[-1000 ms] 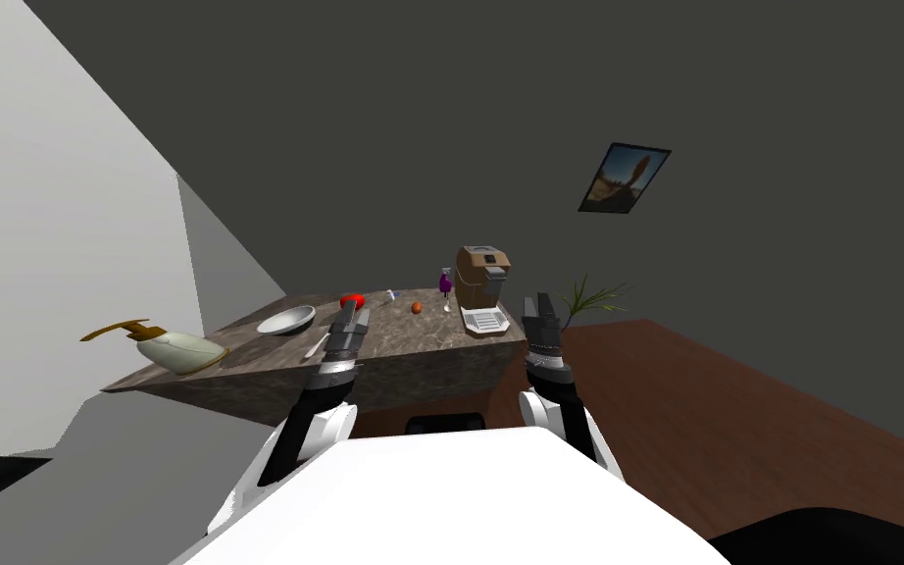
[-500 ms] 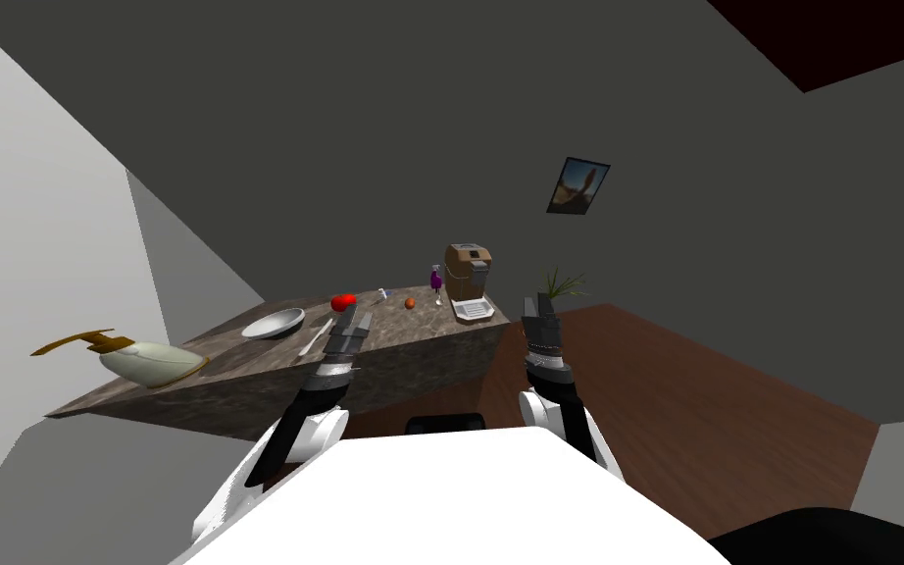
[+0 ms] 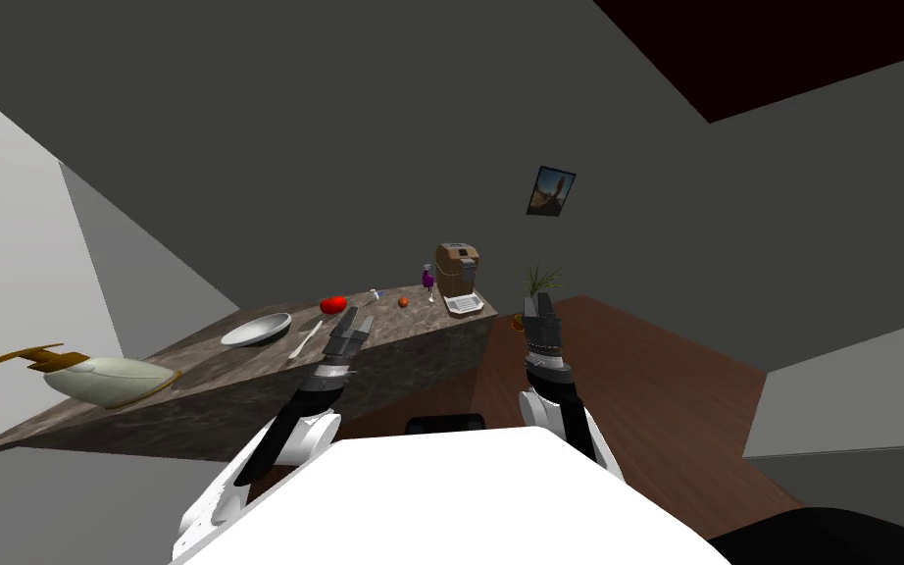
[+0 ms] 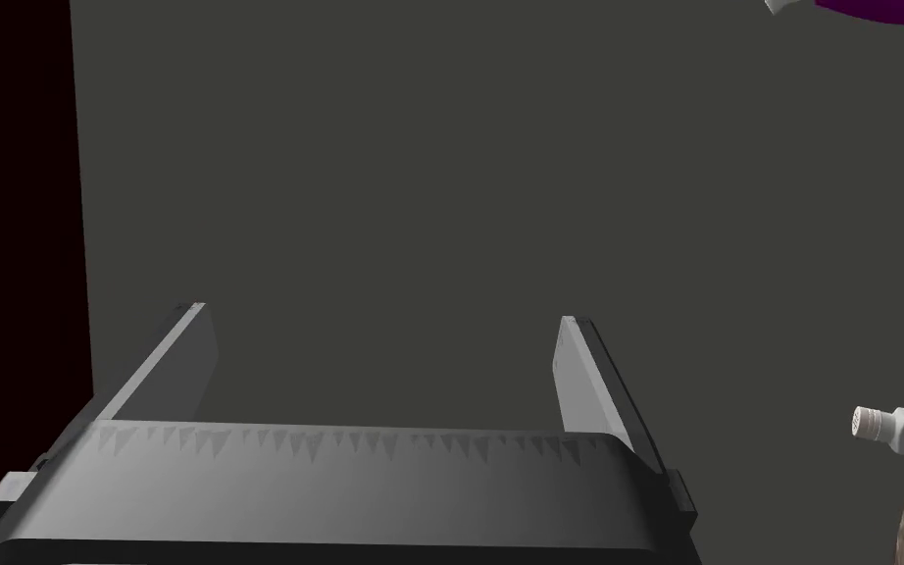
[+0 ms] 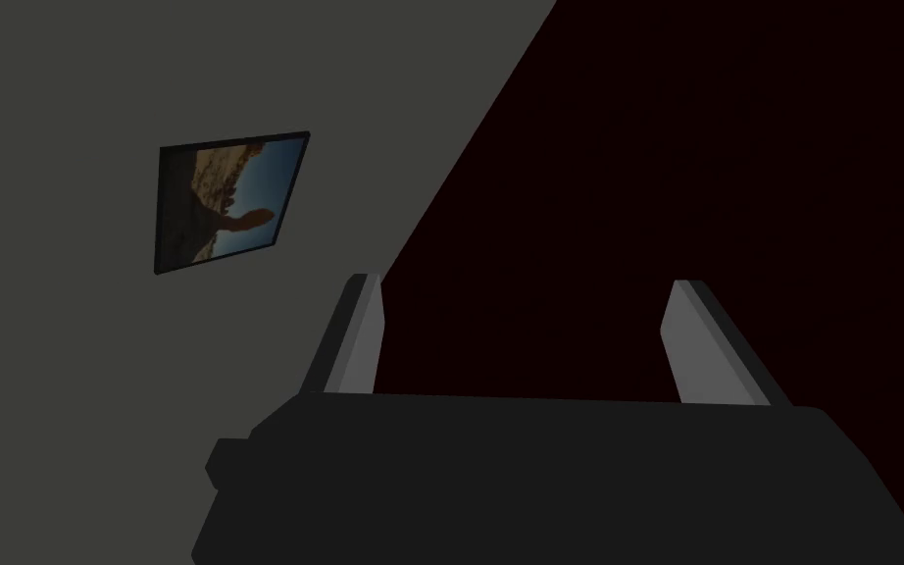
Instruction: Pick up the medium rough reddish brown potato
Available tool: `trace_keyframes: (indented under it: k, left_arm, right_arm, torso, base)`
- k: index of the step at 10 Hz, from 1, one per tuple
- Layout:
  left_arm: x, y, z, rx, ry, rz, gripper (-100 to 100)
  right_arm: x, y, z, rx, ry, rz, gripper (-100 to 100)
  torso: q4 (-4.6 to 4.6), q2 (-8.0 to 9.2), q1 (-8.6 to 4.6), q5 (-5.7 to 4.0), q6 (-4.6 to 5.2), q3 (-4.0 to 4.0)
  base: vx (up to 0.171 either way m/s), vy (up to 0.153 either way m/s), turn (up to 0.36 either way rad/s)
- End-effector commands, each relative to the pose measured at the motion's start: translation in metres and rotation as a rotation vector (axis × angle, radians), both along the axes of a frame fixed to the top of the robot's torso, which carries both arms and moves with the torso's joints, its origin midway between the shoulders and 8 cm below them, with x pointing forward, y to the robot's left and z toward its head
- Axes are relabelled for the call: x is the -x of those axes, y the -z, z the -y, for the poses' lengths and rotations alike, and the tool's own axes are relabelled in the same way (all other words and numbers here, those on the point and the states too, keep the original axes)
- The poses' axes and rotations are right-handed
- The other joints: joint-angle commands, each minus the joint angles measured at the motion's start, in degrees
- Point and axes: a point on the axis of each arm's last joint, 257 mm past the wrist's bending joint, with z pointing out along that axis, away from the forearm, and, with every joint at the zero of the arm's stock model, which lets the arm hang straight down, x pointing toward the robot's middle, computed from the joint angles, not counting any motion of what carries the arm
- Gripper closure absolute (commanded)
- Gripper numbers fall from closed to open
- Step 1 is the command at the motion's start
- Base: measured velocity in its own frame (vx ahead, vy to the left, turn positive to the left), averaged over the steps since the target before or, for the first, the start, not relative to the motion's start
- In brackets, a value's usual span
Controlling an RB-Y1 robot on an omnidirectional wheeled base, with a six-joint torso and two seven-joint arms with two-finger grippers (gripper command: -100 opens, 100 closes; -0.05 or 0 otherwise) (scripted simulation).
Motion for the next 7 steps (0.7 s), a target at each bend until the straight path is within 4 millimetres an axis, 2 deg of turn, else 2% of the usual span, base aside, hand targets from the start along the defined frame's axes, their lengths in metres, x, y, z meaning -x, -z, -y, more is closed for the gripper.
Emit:
trace_keyframes:
  k: [1,4,5,6,7]
  left_arm:
    - [-0.003,0.010,-0.004,0.015,0.028,-0.033,-100]
    - [-0.006,0.021,-0.008,0.011,0.060,-0.070,-100]
    - [-0.008,0.033,-0.014,0.035,0.076,-0.108,-100]
    - [-0.009,0.033,-0.014,0.018,0.084,-0.112,-100]
    - [-0.011,0.046,-0.020,0.045,0.097,-0.155,-100]
  right_arm:
    - [0.000,0.000,0.000,0.000,0.000,0.000,0]
    - [0.000,0.000,0.000,0.000,0.000,0.000,0]
    - [0.000,0.000,0.000,0.000,0.000,0.000,0]
    - [0.000,0.000,0.000,0.000,0.000,0.000,0]
    - [0.000,0.000,0.000,0.000,0.000,0.000,0]
  torso:
    - [0.00,0.00,0.00,0.00,0.00,0.00]
    - [-0.01,-0.02,0.05,0.01,0.05,-0.02]
    - [-0.01,-0.06,0.08,0.02,-0.01,-0.03]
    - [-0.01,-0.04,0.13,0.03,0.04,-0.03]
    - [-0.01,-0.06,0.12,0.03,-0.01,-0.03]
  base:
    - [-0.084,0.015,-0.287]
    - [-0.071,0.019,-0.192]
    - [-0.074,0.037,-0.275]
    - [-0.068,0.029,-0.165]
    - [-0.079,0.027,-0.312]
